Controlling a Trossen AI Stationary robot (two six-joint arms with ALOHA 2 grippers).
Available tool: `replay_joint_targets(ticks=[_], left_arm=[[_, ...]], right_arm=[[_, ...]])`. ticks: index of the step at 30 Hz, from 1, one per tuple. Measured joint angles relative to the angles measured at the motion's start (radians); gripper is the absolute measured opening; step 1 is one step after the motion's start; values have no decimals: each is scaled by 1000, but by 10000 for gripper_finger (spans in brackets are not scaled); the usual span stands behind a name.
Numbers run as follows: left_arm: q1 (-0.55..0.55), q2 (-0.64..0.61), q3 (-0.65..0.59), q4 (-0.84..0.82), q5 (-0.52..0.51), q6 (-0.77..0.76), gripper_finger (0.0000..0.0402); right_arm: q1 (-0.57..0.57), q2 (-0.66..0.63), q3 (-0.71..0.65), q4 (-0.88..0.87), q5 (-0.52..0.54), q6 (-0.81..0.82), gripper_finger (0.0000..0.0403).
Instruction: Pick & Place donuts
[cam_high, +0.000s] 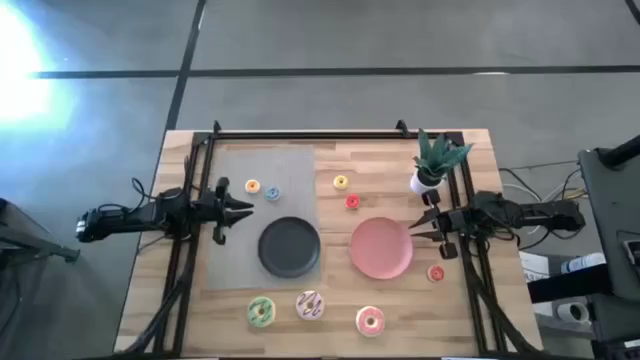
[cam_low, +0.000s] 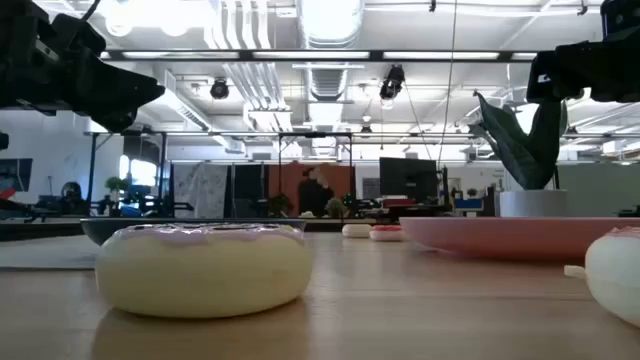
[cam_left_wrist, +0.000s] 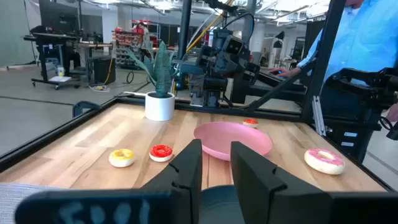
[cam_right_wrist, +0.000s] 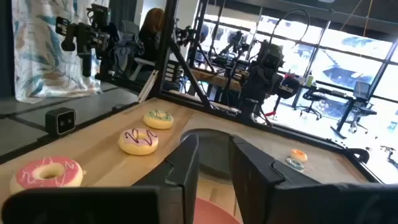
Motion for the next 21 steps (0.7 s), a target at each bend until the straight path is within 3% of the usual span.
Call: replay_joint_targets(ticks=[21], left_arm=[[0,0,0,0,0,0,60]], right_arm=[[0,0,0,0,0,0,70]])
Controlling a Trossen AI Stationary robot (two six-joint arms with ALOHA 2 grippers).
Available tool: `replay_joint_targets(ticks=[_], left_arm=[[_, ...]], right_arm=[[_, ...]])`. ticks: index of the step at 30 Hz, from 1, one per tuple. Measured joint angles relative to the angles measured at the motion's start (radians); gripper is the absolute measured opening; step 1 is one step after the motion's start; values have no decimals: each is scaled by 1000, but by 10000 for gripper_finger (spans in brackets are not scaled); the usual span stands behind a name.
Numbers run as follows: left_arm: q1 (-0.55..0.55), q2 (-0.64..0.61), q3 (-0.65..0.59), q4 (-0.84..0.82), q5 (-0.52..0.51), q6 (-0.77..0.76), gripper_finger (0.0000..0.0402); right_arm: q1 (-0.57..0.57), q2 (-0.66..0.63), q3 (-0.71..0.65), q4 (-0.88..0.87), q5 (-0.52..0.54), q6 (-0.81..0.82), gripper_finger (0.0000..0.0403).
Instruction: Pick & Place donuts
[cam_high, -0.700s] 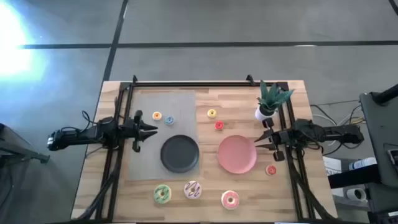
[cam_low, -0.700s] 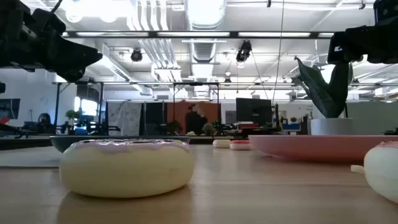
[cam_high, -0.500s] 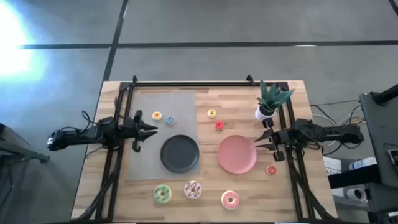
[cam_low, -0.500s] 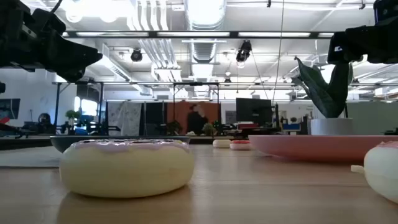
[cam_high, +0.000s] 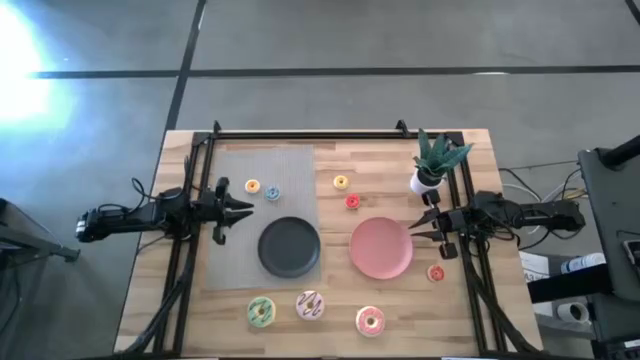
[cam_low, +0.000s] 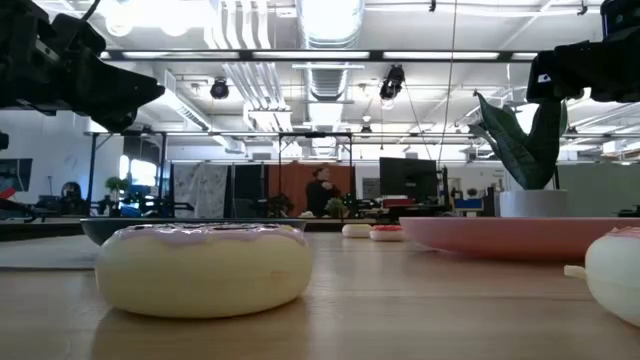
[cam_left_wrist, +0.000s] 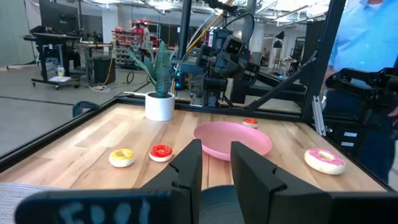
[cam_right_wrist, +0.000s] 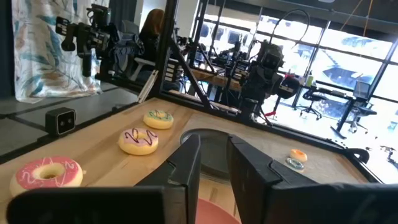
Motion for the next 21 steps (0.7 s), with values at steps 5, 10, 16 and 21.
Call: replay_joint_targets(ticks=[5,10,16,21], left_arm=[[0,0,0,0,0,0,60],[0,0,0,0,0,0,60],[0,0,0,0,0,0,60],[0,0,0,0,0,0,60]], right_arm=[[0,0,0,0,0,0,76],[0,0,0,0,0,0,80],[0,0,0,0,0,0,72],[0,0,0,0,0,0,68]])
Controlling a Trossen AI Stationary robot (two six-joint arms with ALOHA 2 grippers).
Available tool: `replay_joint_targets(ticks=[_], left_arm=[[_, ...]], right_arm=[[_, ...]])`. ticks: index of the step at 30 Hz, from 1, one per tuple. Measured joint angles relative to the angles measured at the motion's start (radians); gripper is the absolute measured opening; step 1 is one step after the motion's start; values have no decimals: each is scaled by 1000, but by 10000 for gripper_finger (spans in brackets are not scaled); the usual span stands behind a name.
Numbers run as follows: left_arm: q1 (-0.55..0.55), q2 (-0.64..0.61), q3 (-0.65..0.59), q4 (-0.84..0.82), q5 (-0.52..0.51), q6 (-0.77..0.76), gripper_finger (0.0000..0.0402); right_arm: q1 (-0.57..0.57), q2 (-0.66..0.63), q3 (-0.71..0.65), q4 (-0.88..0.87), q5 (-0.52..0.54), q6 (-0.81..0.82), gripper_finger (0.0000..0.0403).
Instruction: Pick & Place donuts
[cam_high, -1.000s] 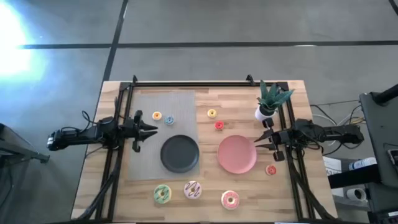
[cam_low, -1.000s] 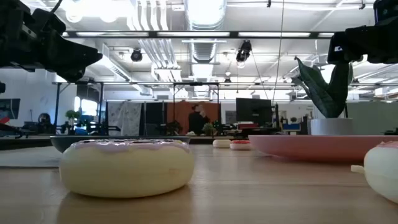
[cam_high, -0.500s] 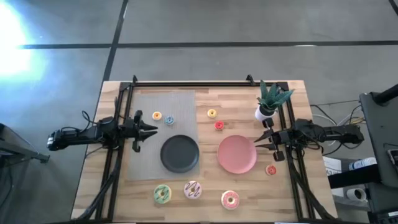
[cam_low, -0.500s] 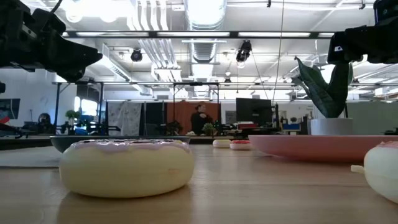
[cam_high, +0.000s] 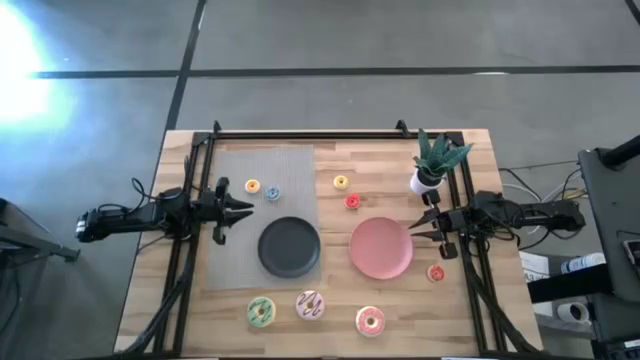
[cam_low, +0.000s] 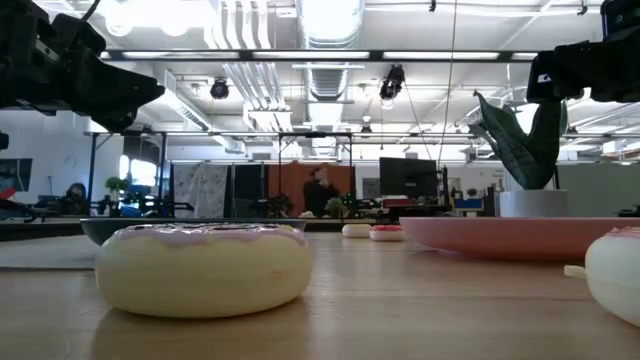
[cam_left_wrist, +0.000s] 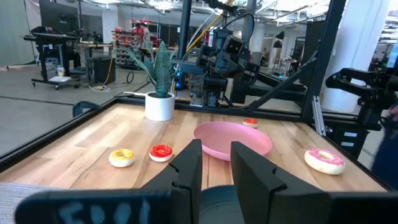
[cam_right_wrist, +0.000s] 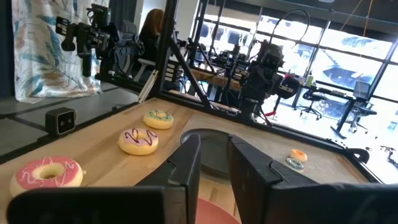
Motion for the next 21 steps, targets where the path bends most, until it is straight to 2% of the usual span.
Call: replay_joint_targets(ticks=[6,8,14,21], left_arm=[[0,0,0,0,0,0,60],[0,0,0,0,0,0,60],[0,0,0,0,0,0,60],[0,0,0,0,0,0,60]], right_arm=[[1,0,0,0,-2,49,72],[1,0,0,1,-2,179,74],[1,0,0,1,11,716,79],[0,0,0,-1,183,1144,75]])
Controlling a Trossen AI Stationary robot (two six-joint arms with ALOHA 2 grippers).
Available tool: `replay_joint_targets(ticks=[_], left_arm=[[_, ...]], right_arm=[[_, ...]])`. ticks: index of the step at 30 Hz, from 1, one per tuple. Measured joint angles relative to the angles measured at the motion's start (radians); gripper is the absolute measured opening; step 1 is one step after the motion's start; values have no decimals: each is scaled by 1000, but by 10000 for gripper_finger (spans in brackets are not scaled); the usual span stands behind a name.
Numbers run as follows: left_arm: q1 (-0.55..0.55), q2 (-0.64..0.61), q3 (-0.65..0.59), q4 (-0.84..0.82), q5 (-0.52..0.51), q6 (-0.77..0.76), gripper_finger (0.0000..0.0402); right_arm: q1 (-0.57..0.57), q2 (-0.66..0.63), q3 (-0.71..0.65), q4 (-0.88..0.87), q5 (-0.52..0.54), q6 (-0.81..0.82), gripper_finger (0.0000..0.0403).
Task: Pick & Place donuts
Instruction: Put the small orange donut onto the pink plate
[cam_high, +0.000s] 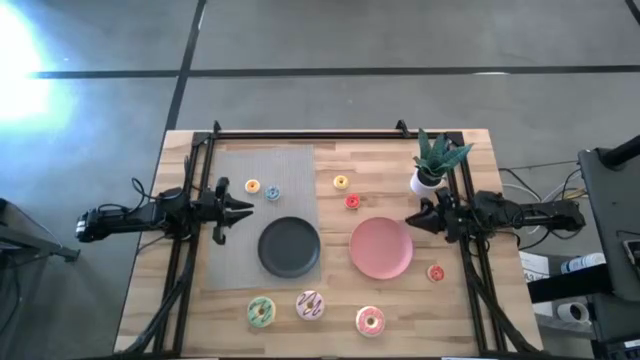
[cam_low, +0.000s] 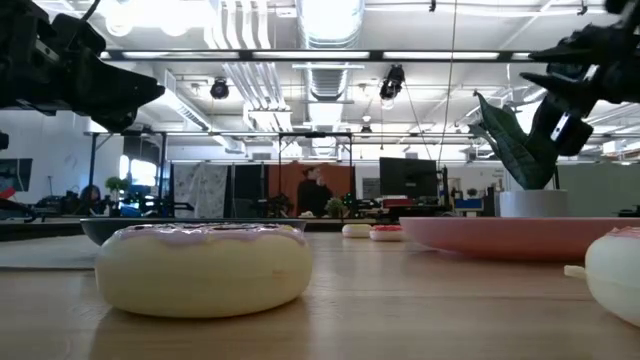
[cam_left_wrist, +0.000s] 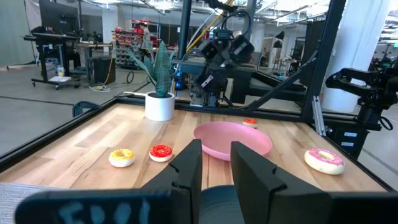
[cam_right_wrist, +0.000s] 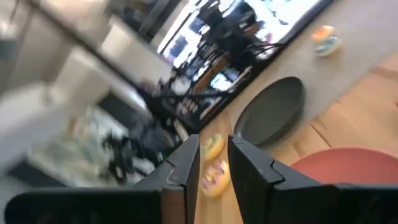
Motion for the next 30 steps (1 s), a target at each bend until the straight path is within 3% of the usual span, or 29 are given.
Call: replay_joint_targets(ticks=[6,13,19,22,25,30], left_arm=[[0,0,0,0,0,0,60],[0,0,0,0,0,0,60],[0,0,0,0,0,0,60],[0,0,0,0,0,0,60],[0,0,0,0,0,0,60],[0,0,0,0,0,0,60]], right_arm=[[0,-1,0,17,124,141,68],[0,9,0,89,93,218,78],[32,137,6,56,5,333,109],[59,232,52,-48,-75,355,132],[92,321,130,-277,-169,363,151],[152,444,305,-623,-194,291,175]])
